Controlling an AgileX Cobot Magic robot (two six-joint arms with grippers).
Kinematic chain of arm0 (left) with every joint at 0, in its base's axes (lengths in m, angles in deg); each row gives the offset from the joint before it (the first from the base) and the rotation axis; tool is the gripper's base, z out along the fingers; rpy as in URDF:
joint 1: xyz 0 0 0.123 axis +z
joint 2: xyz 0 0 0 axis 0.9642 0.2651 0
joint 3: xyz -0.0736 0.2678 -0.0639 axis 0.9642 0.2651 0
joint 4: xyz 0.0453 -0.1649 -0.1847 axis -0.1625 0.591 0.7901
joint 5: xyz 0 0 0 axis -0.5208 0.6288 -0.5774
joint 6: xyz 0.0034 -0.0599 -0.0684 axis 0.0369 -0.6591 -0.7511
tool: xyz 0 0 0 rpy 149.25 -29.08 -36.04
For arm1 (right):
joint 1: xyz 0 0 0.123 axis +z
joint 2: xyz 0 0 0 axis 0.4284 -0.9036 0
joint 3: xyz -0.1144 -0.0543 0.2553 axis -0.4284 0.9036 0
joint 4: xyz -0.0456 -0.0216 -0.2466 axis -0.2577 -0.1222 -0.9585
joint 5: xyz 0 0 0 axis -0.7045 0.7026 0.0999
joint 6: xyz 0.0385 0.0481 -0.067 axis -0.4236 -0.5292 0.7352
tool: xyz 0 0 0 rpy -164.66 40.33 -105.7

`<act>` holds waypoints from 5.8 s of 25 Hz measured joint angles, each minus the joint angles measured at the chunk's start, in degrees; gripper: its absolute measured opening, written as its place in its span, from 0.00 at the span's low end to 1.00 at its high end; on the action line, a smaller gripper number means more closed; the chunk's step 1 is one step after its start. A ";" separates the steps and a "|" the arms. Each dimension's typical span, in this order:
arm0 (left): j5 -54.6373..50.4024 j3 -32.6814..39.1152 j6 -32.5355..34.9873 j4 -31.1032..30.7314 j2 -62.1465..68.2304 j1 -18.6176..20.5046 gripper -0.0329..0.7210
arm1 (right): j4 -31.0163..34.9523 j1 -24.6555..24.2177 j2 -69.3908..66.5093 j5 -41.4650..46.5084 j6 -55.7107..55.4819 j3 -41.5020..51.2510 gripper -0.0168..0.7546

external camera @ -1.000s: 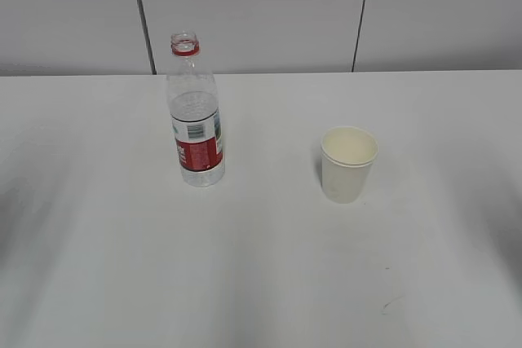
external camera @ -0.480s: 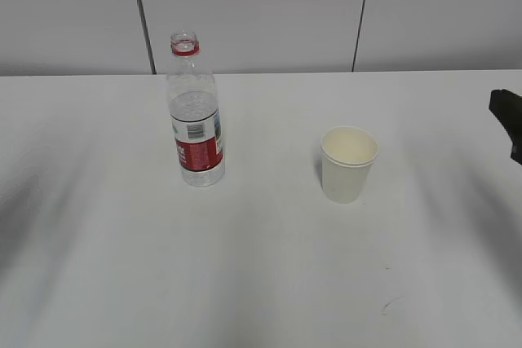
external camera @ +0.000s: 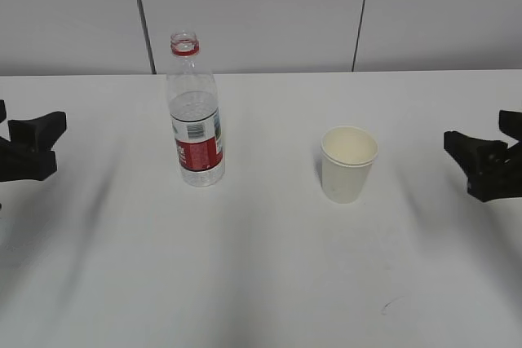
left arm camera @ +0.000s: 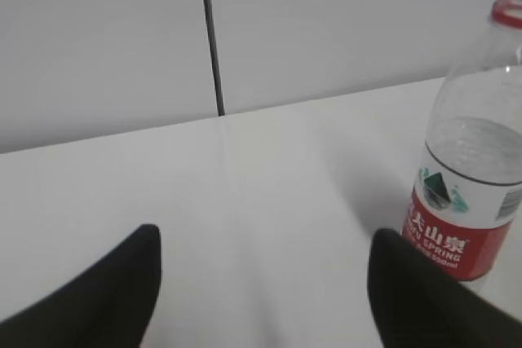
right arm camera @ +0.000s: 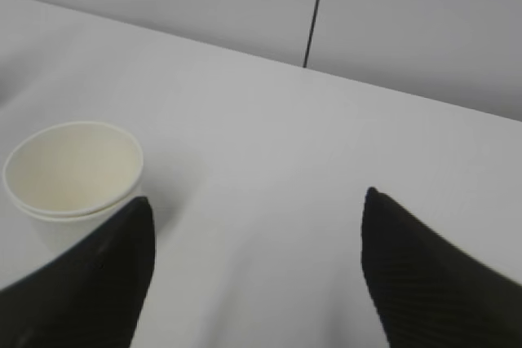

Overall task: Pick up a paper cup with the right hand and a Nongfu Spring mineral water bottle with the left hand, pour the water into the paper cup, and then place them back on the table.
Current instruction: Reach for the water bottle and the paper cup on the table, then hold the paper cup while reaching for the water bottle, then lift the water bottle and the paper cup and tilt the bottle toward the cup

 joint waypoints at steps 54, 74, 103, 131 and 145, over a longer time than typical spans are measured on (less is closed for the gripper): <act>23.16 -0.52 -5.41 -7.67 23.04 0.00 0.72 | -26.24 2.48 -44.55 -25.17 -4.29 -23.79 0.84; 23.17 -0.52 -5.44 -8.42 23.04 0.00 0.72 | -20.87 6.62 -45.98 -22.04 -4.52 -25.29 0.81; 25.56 -12.15 -13.26 -26.27 35.05 0.00 0.85 | -20.40 6.62 -45.98 -24.85 -4.63 -25.29 0.69; 24.66 -30.27 -16.13 -28.47 47.90 -4.18 0.83 | -20.40 6.62 -45.98 -24.96 -4.74 -25.29 0.69; 24.26 -30.34 -16.13 -27.74 48.22 -4.40 0.57 | -20.75 6.62 -45.98 -24.96 -4.74 -25.29 0.69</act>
